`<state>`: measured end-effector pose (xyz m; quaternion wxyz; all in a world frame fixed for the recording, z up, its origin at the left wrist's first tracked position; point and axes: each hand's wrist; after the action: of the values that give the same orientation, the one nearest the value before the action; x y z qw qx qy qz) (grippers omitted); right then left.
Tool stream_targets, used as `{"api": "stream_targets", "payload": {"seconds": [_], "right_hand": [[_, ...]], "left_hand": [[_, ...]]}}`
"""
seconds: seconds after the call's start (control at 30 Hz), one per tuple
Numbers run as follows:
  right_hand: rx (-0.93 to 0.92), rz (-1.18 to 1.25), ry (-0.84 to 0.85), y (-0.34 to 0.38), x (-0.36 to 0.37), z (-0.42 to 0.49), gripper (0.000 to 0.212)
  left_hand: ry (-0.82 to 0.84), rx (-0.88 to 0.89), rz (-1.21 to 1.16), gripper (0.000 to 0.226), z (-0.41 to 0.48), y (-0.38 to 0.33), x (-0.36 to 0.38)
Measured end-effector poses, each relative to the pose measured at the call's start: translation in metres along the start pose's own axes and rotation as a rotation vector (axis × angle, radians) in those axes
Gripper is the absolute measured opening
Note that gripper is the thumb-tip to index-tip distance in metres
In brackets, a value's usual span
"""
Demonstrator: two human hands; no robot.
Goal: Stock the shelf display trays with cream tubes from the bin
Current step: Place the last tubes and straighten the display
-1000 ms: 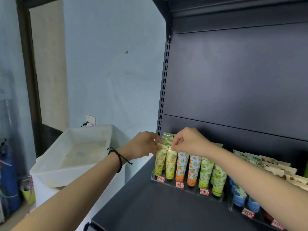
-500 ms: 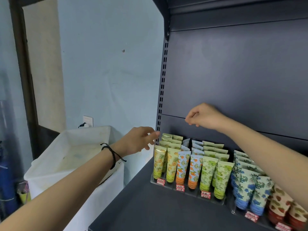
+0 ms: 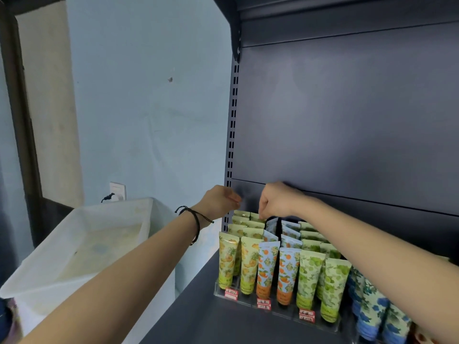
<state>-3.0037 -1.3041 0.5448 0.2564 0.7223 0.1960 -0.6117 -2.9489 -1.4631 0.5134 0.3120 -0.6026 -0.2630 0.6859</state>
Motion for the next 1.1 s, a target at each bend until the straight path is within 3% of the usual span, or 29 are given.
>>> {"api": "stream_targets", "payload": {"seconds": [0.23,0.47,0.87,1.1], "right_hand": [[-0.009,-0.02,0.012,-0.001,-0.002,-0.001,0.012],[-0.044,-0.001,0.0,-0.003,-0.01,-0.004,0.013],[-0.045,-0.044,0.016,0.001,-0.004,-0.001,0.01],[-0.12,0.073,-0.048,0.008,-0.014,-0.015,0.013]], "left_hand": [[-0.03,0.051,0.171,0.021,-0.001,0.007,-0.005],[0.115,0.119,0.32,0.014,-0.013,0.009,-0.016],[0.13,0.085,0.446,0.021,-0.016,0.01,-0.004],[0.083,0.117,0.36,0.017,-0.022,0.007,-0.013]]}}
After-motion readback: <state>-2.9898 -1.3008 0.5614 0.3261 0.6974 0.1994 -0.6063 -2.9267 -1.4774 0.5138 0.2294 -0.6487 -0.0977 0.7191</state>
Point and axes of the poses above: each hand's wrist, its own z-axis towards the middle knuckle, its own x-axis out of the palm, y = z × x, and after that the axes turned 14 degrees about y, right-handed
